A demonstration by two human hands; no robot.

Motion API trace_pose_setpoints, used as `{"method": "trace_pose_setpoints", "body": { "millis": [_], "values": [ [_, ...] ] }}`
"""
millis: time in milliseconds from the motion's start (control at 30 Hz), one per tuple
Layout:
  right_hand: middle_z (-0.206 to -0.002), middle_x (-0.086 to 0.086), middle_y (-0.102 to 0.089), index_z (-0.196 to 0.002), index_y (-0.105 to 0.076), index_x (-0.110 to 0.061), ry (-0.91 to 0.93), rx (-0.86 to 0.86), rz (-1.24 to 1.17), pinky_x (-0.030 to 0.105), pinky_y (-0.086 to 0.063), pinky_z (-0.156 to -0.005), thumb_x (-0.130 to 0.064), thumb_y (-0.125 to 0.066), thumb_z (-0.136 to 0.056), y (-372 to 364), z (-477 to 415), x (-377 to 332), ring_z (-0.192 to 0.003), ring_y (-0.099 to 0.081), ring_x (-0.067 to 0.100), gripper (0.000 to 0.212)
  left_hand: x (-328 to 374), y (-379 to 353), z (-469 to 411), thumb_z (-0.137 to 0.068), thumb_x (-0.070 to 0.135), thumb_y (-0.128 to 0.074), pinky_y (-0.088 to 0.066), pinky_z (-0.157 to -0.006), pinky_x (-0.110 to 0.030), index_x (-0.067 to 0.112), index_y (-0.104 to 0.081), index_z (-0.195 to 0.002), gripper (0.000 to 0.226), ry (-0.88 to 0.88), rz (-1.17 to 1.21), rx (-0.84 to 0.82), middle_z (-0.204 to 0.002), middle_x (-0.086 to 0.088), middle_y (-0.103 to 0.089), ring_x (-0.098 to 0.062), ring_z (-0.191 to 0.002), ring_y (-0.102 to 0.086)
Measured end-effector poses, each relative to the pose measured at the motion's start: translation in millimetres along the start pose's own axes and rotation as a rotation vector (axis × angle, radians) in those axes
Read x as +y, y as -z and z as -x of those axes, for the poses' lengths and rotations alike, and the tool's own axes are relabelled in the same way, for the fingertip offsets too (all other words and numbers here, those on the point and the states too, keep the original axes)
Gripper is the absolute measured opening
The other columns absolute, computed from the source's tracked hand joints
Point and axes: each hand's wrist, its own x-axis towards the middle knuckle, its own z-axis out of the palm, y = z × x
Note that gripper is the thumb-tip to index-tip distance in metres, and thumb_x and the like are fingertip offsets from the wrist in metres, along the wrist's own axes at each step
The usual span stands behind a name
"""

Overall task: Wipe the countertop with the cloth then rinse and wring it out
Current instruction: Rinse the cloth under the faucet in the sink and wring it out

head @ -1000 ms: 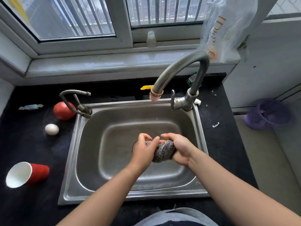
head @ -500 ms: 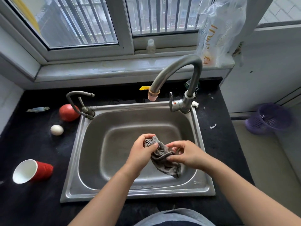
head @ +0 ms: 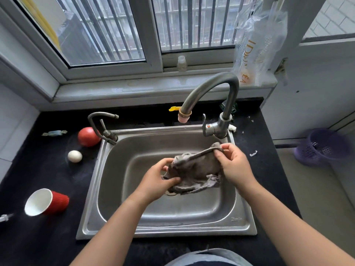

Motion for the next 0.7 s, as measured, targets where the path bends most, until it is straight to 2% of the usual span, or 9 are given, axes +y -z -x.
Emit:
{"method": "trace_pose_setpoints", "body": {
  "millis": [67, 133, 200, 300, 367, 467, 567, 633, 700],
  "values": [
    [-0.076, -0.003, -0.062, -0.081, -0.056, -0.020, -0.001, 0.052, -0.085, 0.009, -0.046, -0.059, -0.007, -0.054, -0.092, 6, -5, -6, -0.060, -0.055, -0.006, 0.017, -2, 2, 0, -0.082, 0.020, -0.071, -0.054, -0.077, -0.035, 0.036, -0.064, -0.090, 0.019, 0.011, 0.008, 0.069, -0.088, -0.002, -0.068, -0.016, -0.082, -0.064],
    [-0.082, -0.003, -0.064, -0.085, -0.057, -0.021, -0.008, 0.029, -0.097, 0.009, -0.046, -0.066, -0.003, -0.052, -0.092, 9, -7, -10, -0.068, -0.058, -0.004, 0.020, -3, 1, 1, -0.087, 0.022, -0.065, -0.051, -0.074, -0.033, 0.029, -0.066, -0.084, 0.007, 0.020, 0.021, 0.089, -0.082, -0.001, -0.069, -0.015, -0.076, -0.063],
    [-0.091, -0.003, -0.066, -0.088, -0.057, -0.023, -0.042, -0.004, -0.072, 0.016, -0.046, -0.077, 0.001, -0.050, -0.091, 11, -10, -9, -0.081, -0.060, 0.003, 0.025, -3, -2, 3, -0.089, 0.021, -0.062, -0.049, -0.072, -0.029, 0.024, -0.065, -0.084, 0.006, -0.010, -0.052, 0.121, -0.080, 0.003, -0.069, -0.013, -0.075, -0.062],
    [-0.100, 0.002, -0.067, -0.088, -0.059, -0.024, -0.119, -0.013, -0.008, 0.026, -0.047, -0.084, 0.002, -0.051, -0.089, 16, -13, -5, -0.087, -0.060, 0.011, 0.027, -1, -9, 5, -0.091, 0.020, -0.058, -0.044, -0.065, -0.024, 0.021, -0.061, -0.086, 0.006, -0.018, -0.086, 0.227, -0.080, 0.006, -0.066, -0.010, -0.077, -0.059],
    [-0.104, 0.004, -0.068, -0.090, -0.060, -0.023, -0.124, 0.000, -0.018, 0.027, -0.047, -0.087, -0.001, -0.054, -0.089, 19, -10, -2, -0.091, -0.062, 0.011, 0.023, -1, -10, 6, -0.090, 0.020, -0.059, -0.044, -0.065, -0.027, 0.021, -0.059, -0.085, 0.005, -0.009, -0.090, 0.272, -0.080, 0.008, -0.065, -0.011, -0.077, -0.059],
    [-0.099, 0.001, -0.068, -0.091, -0.060, -0.022, -0.060, -0.018, -0.060, 0.021, -0.047, -0.086, -0.005, -0.058, -0.089, 16, -6, -8, -0.091, -0.063, 0.009, 0.017, -2, -9, 7, -0.087, 0.022, -0.063, -0.043, -0.063, -0.026, 0.020, -0.057, -0.081, 0.008, -0.019, -0.138, 0.240, -0.077, 0.006, -0.064, -0.012, -0.074, -0.058],
    [-0.087, -0.003, -0.069, -0.088, -0.062, -0.019, 0.021, -0.157, -0.067, 0.011, -0.047, -0.074, -0.005, -0.057, -0.090, 9, -7, -23, -0.080, -0.064, 0.002, 0.015, -2, -11, 9, -0.082, 0.022, -0.067, -0.044, -0.070, -0.028, 0.018, -0.056, -0.076, 0.013, -0.029, -0.224, 0.192, -0.084, 0.000, -0.060, -0.015, -0.081, -0.057],
    [-0.079, -0.008, -0.069, -0.086, -0.062, -0.016, 0.031, -0.297, -0.065, 0.009, -0.048, -0.069, -0.002, -0.055, -0.090, 3, -9, -35, -0.072, -0.063, -0.004, 0.017, -3, -14, 6, -0.078, 0.019, -0.069, -0.038, -0.076, -0.024, 0.019, -0.055, -0.076, 0.015, -0.032, -0.274, 0.158, -0.093, 0.001, -0.056, -0.015, -0.093, -0.055],
    [-0.074, -0.011, -0.069, -0.085, -0.062, -0.014, 0.044, -0.438, -0.035, 0.010, -0.048, -0.069, 0.001, -0.054, -0.090, -2, -10, -46, -0.071, -0.064, -0.004, 0.017, 0, -17, 3, -0.076, 0.018, -0.072, -0.034, -0.084, -0.019, 0.023, -0.056, -0.091, 0.022, -0.073, -0.277, 0.132, -0.106, 0.004, -0.054, -0.011, -0.106, -0.051]
  ]
}}
